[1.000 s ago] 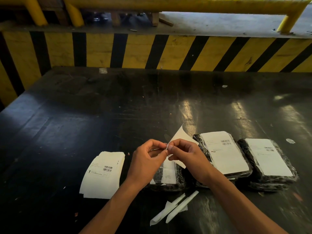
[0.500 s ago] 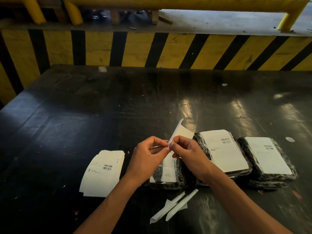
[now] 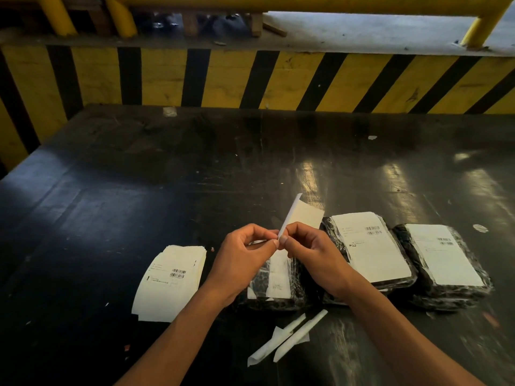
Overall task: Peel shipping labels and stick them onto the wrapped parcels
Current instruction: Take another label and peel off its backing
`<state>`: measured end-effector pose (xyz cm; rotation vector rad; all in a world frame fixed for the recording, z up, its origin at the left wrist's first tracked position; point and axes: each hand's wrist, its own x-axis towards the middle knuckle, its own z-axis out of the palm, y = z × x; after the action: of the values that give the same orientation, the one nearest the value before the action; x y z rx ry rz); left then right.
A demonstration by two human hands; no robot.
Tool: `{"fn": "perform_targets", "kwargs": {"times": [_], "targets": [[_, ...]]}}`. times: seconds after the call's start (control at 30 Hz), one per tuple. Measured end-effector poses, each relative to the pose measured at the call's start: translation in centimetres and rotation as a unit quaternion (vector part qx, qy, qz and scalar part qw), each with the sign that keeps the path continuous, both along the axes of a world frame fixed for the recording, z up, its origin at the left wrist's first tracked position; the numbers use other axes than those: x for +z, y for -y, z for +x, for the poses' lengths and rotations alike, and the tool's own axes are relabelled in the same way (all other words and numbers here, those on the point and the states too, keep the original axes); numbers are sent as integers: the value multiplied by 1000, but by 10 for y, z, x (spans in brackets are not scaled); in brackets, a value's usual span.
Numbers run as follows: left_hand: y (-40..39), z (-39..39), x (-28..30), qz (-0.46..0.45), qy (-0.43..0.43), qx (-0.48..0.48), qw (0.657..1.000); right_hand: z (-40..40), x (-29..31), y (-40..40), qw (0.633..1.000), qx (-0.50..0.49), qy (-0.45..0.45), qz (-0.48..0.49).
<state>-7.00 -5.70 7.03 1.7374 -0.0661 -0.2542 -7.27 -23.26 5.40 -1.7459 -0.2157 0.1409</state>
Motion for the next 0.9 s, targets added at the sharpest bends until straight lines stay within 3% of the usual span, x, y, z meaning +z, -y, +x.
{"fn": "perform_targets", "kwargs": {"times": [0.27, 0.63, 0.9], "targets": [[2, 2, -5, 3, -73, 15, 997, -1, -4, 1, 1000, -8, 5, -20], [-29, 19, -15, -211, -231, 78, 947, -1, -20, 28, 996, -45, -75, 0], [-89, 42, -30, -233, -246, 174, 925, 1, -20, 45, 996, -56, -53, -34]]}}
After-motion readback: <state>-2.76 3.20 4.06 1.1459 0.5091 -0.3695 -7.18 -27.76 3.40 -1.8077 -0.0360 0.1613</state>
